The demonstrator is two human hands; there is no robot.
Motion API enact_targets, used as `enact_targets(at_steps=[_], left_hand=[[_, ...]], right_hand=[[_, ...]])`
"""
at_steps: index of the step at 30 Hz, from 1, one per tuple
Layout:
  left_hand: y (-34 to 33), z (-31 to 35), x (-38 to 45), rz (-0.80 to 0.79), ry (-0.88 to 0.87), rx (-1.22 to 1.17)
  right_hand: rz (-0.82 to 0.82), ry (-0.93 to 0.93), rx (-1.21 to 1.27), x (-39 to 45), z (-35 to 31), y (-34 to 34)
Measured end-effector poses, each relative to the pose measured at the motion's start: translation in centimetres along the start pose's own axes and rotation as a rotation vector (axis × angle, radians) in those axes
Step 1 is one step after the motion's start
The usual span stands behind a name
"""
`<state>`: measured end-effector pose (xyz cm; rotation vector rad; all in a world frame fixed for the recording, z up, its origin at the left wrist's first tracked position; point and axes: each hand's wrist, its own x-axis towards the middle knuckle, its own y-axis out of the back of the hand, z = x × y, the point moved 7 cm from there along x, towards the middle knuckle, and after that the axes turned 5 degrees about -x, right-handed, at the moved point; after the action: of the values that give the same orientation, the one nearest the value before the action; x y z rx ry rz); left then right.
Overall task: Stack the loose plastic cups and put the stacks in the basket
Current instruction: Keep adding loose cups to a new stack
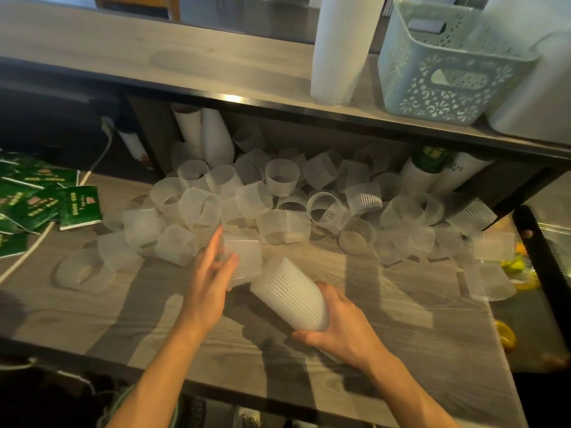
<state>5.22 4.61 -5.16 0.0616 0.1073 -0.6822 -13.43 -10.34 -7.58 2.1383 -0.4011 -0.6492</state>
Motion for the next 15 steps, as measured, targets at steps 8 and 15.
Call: enact_targets(at_steps=[8,15], left_hand=[[-1.8,2.3,-0.5,-0.268,-0.014,0.213],[-5.3,1.9,-2.0,-0.355,-0.019,0.273]], right_hand=[[-0.004,0.097,-0.020,-0.4,-1.3,1.0],[0.032,0.109,0.037,-0.4,-1.4,0.5]])
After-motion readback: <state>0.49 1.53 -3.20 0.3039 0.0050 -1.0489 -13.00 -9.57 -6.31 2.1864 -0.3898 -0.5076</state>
